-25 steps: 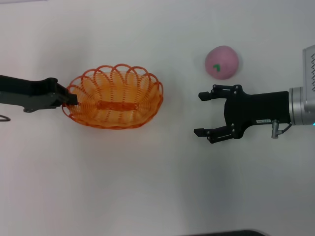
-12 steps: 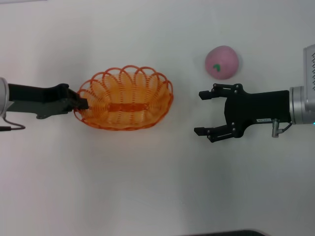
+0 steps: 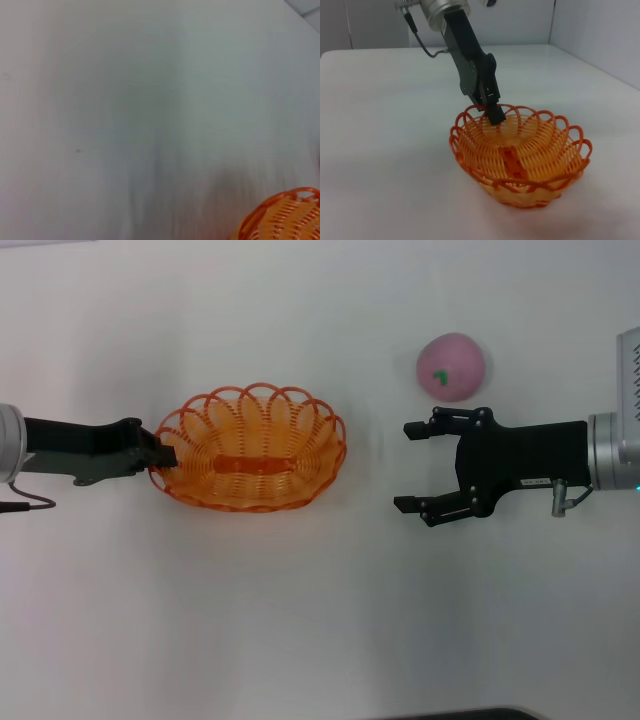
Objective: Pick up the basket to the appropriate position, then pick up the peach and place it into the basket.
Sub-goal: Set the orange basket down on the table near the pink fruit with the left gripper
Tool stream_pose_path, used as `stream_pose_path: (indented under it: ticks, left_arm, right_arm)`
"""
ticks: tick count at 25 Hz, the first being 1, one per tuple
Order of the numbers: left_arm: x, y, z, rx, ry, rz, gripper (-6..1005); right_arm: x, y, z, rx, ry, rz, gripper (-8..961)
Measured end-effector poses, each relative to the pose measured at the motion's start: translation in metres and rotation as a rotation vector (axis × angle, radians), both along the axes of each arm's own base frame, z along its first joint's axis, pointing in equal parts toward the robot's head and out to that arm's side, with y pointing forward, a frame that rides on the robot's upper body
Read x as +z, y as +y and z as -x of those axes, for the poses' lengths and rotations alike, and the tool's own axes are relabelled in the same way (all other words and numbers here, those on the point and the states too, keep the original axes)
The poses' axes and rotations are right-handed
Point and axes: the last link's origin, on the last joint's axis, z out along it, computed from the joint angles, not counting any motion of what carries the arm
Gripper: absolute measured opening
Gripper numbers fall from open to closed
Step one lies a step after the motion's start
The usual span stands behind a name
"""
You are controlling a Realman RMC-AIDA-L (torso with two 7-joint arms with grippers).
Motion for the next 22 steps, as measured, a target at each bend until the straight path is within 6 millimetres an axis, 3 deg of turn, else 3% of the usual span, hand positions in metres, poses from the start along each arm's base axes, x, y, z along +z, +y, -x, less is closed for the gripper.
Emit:
stream_pose_path:
  ticks: [22]
  left_arm:
    - [-0.0032, -0.002, -0.0016, -0.019, -0.027, -0.017, 118]
  right_arm:
    - [0.0003, 0.001, -0.0003, -0.001, -0.003, -0.004, 902]
